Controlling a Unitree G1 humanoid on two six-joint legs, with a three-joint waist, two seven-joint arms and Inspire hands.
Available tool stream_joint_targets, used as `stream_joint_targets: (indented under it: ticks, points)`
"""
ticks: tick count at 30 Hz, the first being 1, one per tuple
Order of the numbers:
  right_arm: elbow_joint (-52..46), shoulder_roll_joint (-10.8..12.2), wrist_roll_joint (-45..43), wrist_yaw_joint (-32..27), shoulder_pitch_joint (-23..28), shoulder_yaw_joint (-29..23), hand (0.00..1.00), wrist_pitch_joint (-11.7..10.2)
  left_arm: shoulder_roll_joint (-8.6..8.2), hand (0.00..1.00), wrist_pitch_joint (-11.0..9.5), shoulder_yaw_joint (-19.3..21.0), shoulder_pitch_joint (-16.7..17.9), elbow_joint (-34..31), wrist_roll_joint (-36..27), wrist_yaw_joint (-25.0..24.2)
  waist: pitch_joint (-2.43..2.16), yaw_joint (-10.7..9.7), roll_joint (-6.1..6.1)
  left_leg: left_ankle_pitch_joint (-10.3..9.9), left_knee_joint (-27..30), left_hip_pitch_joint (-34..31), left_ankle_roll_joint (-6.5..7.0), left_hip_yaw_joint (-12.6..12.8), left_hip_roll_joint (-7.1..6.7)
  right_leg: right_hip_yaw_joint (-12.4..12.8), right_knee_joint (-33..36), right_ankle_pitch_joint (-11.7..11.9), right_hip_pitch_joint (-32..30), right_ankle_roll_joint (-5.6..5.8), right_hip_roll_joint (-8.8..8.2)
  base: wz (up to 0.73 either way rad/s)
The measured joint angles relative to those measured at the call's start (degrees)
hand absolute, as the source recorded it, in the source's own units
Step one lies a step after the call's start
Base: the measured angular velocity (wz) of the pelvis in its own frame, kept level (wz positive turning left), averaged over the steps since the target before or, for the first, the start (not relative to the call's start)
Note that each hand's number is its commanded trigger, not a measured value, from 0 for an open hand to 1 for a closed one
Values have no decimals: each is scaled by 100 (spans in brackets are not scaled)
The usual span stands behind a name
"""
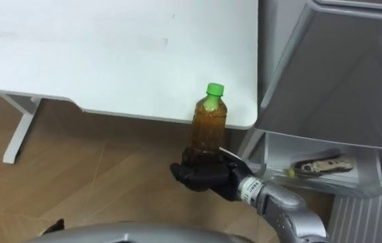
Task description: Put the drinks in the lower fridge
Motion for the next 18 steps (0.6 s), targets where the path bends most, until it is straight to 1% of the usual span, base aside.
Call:
stream_joint_targets:
  ticks: [1, 3, 5, 7, 9, 13, 15, 18]
  points:
    - [0, -9, 6, -6, 0, 15, 100, 3, -1, 0, 29, -16, -4, 2, 93, -23, -8, -1, 0, 0, 4, -2, 0, -2, 0, -1, 2, 0, 0, 0, -1, 0]
    - [0, -24, 43, -13, 0, 77, 100, 13, -8, 0, 125, -59, -32, 6, 455, -72, -51, -3, 5, 0, 13, -8, 0, -5, 1, -6, 3, 0, -2, 0, -2, 0]
    - [2, -29, 104, -18, -2, 79, 100, 13, 0, 0, 161, -127, -45, 4, 656, -86, -68, -22, 12, 0, 28, -10, 0, -14, -2, -15, 6, 0, 5, -1, -8, 3]
    - [89, -25, 149, -28, -59, 75, 100, 12, 5, 0, 233, -181, -76, 3, 872, -168, -71, -126, 11, 0, 46, -44, 0, -25, -3, -58, 10, 0, 4, -1, -20, 11]
    - [322, -11, 183, -83, -164, 72, 100, 12, -5, 0, 258, -210, -135, 2, 1000, -227, -77, -235, -16, 0, 52, -95, 0, -25, -2, -104, 10, 0, -3, -1, -28, 12]
    - [557, -11, 196, -207, -165, 73, 100, 11, -2, 0, 250, -290, -182, -3, 1225, -230, -71, -304, -26, 0, 50, -98, -1, 11, 0, -79, 10, 0, -28, -1, -28, -4]
    - [651, 2, 199, -352, -165, 70, 100, 11, 0, 0, 214, -387, -226, -4, 1373, -164, -41, -320, -56, 0, 48, -113, -1, 49, 0, -50, 8, 0, -65, 0, -27, -8]
    - [682, 19, 200, -511, -166, 59, 100, 5, -1, 0, 209, -396, -278, -4, 1633, -158, -28, -349, -87, 0, 56, -143, -1, 62, -3, -17, -3, 1, -120, 0, -22, -6]
